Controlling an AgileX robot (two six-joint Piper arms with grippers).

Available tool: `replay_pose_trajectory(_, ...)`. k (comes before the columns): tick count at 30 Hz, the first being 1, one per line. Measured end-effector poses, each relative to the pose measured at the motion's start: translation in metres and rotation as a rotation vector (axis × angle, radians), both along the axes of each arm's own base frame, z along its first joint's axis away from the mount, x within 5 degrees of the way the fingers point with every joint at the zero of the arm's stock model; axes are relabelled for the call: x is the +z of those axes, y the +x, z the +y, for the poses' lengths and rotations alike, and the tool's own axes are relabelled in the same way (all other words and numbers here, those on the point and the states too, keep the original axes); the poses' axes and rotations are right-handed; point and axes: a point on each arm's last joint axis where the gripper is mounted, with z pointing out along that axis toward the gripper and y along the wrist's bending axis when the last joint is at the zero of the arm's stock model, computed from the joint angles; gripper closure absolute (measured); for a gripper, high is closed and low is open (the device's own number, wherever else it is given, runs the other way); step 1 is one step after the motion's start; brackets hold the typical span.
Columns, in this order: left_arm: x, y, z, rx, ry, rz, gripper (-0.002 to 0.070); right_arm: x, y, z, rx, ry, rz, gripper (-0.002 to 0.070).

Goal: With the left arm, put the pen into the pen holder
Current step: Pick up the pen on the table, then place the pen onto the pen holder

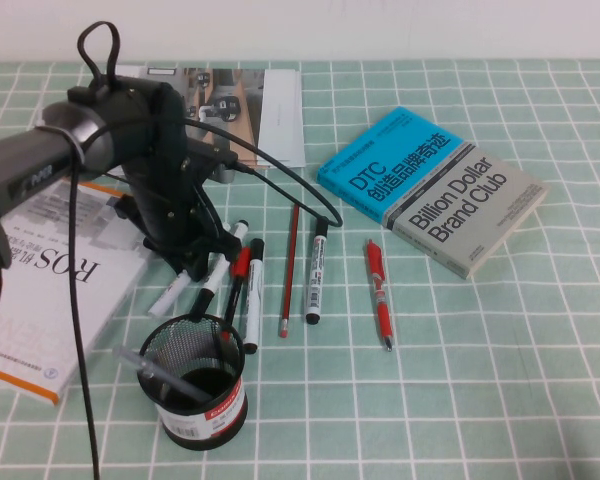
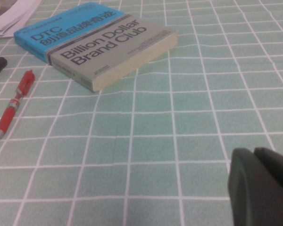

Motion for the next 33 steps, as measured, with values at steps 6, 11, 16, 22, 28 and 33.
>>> replay_pose_trajectory(6, 0.002, -0.002, -0.001, 0.004, 0.003, 0.010, 0.0567, 0.000, 0.000, 0.000, 0.000, 0.000, 0.000, 0.0696)
replay_pose_trajectory(11, 0.049, -0.008, 0.000, 0.005, -0.055, -0.111, 0.0567, 0.000, 0.000, 0.000, 0.000, 0.000, 0.000, 0.0696)
replay_pose_trajectory(16, 0.128, -0.038, 0.006, -0.010, -0.225, -0.339, 0.0567, 0.000, 0.000, 0.000, 0.000, 0.000, 0.000, 0.0696)
replay_pose_trajectory(22, 0.161, -0.095, 0.022, -0.020, -0.375, -0.501, 0.0567, 0.000, 0.000, 0.000, 0.000, 0.000, 0.000, 0.0696)
replay_pose_trajectory(28, 0.161, -0.159, 0.052, 0.003, -0.442, -0.718, 0.0567, 0.000, 0.000, 0.000, 0.000, 0.000, 0.000, 0.0696)
replay_pose_trajectory(33, 0.153, -0.201, 0.074, 0.057, -0.504, -0.897, 0.0567, 0.000, 0.000, 0.000, 0.000, 0.000, 0.000, 0.0696)
